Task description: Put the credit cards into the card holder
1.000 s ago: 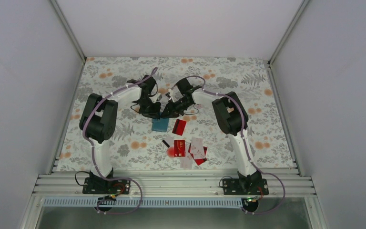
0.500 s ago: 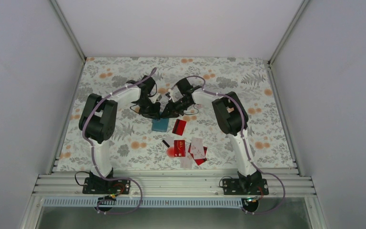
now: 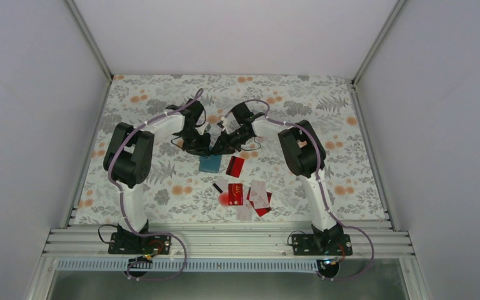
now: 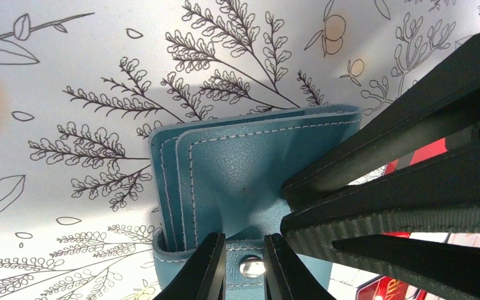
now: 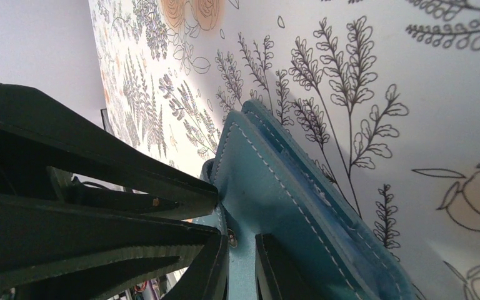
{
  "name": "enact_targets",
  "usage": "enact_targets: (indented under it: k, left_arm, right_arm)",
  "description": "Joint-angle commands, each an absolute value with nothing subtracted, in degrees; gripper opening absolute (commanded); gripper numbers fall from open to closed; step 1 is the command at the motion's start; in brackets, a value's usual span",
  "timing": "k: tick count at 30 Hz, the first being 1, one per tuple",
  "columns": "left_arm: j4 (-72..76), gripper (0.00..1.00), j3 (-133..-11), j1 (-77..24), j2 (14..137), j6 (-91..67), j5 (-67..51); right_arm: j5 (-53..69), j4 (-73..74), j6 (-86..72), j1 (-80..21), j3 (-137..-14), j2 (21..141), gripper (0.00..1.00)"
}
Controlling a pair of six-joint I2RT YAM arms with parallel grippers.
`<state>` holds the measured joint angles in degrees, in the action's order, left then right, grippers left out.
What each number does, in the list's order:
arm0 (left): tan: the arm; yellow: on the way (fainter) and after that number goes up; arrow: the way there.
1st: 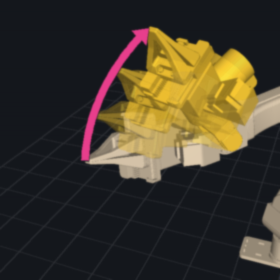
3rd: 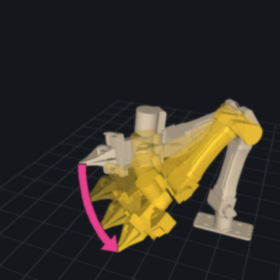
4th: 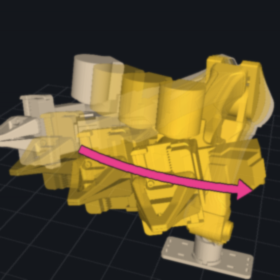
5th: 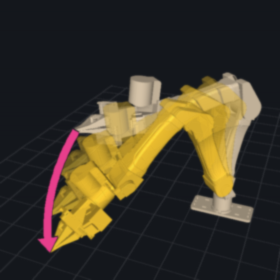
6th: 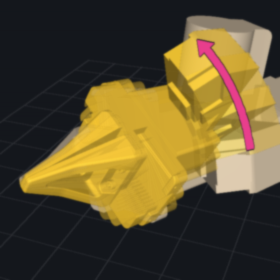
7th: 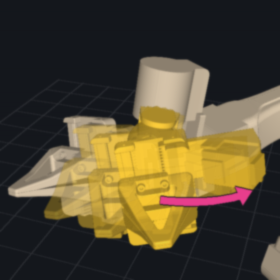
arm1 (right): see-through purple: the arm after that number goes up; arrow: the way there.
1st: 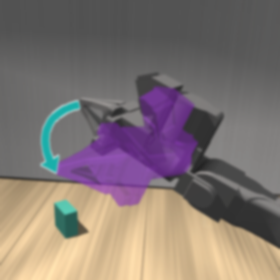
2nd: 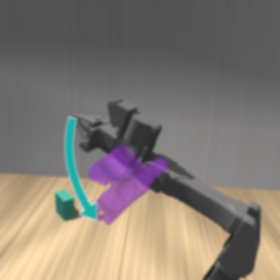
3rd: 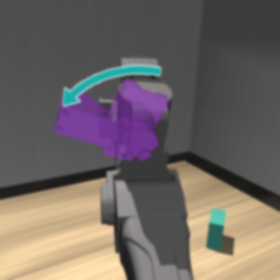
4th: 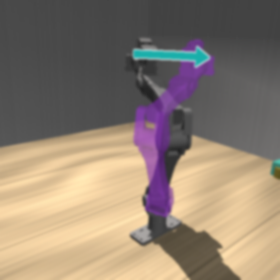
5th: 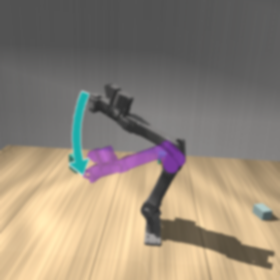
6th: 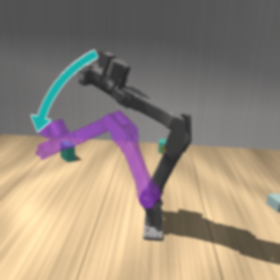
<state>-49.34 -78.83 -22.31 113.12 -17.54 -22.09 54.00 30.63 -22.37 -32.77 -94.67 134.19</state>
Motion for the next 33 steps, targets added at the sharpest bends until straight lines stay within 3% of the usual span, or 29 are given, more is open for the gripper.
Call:
enact_targets:
  k: [1,20,33]
  left_arm:
    - [-45.6,0.18,-78.9,-23.2,112.0,-21.5,-23.3]
    - [-46.6,0.18,-80.6,-23.4,105.6,-26.2,-17.6]
    - [-42.9,0.18,-70.7,-24.8,102.9,-22.2,-18.9]
  right_arm:
    - [41.0,29.8,-22.5,-33.8,-91.7,140.2,0.13]
    - [41.8,29.7,-24.4,-33.6,-92.2,138.8,0.13]
    - [41.7,29.7,-23.4,-33.4,-91.5,138.9,0.13]
